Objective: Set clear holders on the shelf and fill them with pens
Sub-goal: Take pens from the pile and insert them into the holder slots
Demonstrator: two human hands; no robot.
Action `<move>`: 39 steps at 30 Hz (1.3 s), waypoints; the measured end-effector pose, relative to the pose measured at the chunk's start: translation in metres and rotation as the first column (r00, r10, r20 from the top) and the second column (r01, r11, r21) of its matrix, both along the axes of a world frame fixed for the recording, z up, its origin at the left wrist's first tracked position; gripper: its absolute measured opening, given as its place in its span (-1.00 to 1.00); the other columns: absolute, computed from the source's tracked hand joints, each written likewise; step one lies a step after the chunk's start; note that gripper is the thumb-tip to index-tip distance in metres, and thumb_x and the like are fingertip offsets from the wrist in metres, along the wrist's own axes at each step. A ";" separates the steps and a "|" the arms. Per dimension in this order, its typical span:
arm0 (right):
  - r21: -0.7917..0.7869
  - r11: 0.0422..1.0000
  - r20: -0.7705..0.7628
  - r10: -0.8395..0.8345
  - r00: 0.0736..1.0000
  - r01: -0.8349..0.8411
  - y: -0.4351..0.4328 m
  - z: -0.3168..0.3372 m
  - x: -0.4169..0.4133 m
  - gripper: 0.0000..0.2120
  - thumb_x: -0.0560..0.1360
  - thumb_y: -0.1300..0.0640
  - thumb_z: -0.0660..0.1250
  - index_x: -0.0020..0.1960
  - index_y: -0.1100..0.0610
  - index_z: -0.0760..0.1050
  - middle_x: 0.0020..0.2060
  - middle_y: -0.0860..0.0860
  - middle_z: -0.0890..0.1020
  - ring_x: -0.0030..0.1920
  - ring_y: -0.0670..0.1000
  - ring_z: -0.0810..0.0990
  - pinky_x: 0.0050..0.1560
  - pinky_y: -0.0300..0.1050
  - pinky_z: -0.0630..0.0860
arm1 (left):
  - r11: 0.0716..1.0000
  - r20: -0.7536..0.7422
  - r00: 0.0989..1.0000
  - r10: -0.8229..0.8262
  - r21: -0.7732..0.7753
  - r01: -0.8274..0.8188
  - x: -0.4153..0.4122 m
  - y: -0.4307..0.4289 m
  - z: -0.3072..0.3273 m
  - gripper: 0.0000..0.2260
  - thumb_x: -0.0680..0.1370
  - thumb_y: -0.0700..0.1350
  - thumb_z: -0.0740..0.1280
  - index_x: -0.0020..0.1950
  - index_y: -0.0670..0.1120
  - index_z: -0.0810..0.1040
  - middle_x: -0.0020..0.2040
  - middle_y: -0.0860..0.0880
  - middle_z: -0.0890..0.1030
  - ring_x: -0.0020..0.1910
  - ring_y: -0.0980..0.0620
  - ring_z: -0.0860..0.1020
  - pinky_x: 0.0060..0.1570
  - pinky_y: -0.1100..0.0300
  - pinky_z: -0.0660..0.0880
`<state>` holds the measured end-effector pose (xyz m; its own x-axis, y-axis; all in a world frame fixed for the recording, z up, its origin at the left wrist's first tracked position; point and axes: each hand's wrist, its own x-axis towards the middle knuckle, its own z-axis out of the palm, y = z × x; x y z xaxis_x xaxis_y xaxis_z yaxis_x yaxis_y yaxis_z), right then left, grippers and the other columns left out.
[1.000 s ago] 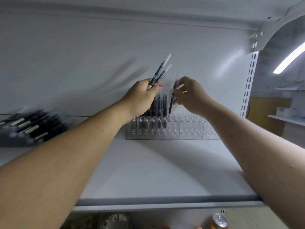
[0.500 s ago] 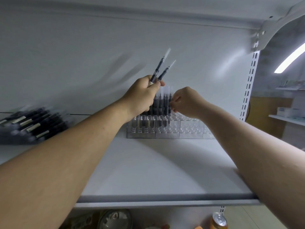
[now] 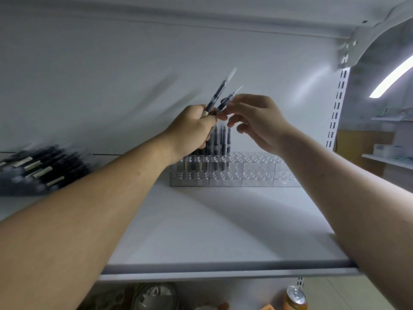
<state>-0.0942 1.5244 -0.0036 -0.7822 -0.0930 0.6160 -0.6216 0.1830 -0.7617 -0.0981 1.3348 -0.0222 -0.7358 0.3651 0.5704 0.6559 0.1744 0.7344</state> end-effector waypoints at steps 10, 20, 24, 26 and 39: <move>-0.176 0.984 0.025 0.016 1.000 -0.012 -0.001 0.001 0.001 -0.84 0.64 0.19 0.37 0.00 0.28 0.62 -0.15 0.15 0.71 -0.16 0.09 0.66 -0.24 -0.10 0.39 | 0.999 -0.017 0.999 0.030 -0.025 -0.031 0.009 0.001 0.001 -0.84 0.72 -0.21 0.17 0.15 -0.17 0.55 -0.12 -0.29 0.52 -0.34 -0.05 0.38 -0.39 0.11 0.26; 0.041 0.894 -0.215 -0.428 0.878 0.446 0.017 0.001 -0.010 -0.86 0.65 0.19 0.33 -0.04 0.16 0.63 -0.20 0.05 0.73 -0.30 -0.06 0.74 -0.35 -0.24 0.51 | 0.978 -0.153 0.973 0.175 -0.085 -0.189 0.003 -0.004 0.001 -0.80 0.69 -0.27 0.13 -0.05 0.00 0.36 -0.01 -0.08 0.60 -0.24 0.03 0.49 -0.43 0.33 0.40; 0.219 0.846 -0.236 -0.438 0.868 0.486 0.017 -0.007 -0.016 -0.87 0.63 0.19 0.34 -0.03 0.19 0.63 -0.20 0.02 0.74 -0.26 0.02 0.76 -0.10 0.06 0.67 | 0.985 -0.115 0.981 0.155 -0.051 -0.162 0.005 -0.004 0.002 -0.83 0.66 -0.30 0.15 -0.04 -0.05 0.30 0.01 -0.34 0.52 -0.28 -0.08 0.42 -0.51 0.29 0.34; 0.252 0.840 -0.241 -0.426 0.872 0.480 0.014 -0.008 -0.016 -0.86 0.63 0.18 0.34 -0.02 0.21 0.64 -0.20 0.03 0.74 -0.26 0.03 0.76 -0.02 0.20 0.67 | 0.991 -0.088 0.988 0.129 -0.036 -0.132 0.006 -0.003 0.003 -0.84 0.69 -0.25 0.19 -0.04 -0.07 0.27 -0.09 -0.27 0.48 -0.40 -0.03 0.36 -0.53 0.26 0.31; 0.524 0.733 -0.166 -0.411 0.896 0.434 0.009 -0.014 -0.013 -0.89 0.56 0.14 0.42 -0.14 0.09 0.65 -0.34 -0.03 0.74 -0.20 0.11 0.76 -0.03 0.18 0.69 | 0.961 -0.280 0.945 0.172 -0.164 -0.223 0.005 -0.006 0.002 -0.73 0.76 -0.02 0.12 -0.10 -0.07 0.37 -0.29 -0.03 0.40 -0.36 0.08 0.33 -0.27 0.09 0.29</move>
<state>-0.1075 1.5337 -0.0175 -0.7988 -0.0801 0.5962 -0.4068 0.8021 -0.4372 -0.0927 1.3289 -0.0206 -0.6392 0.3486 0.6855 0.7574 0.4398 0.4827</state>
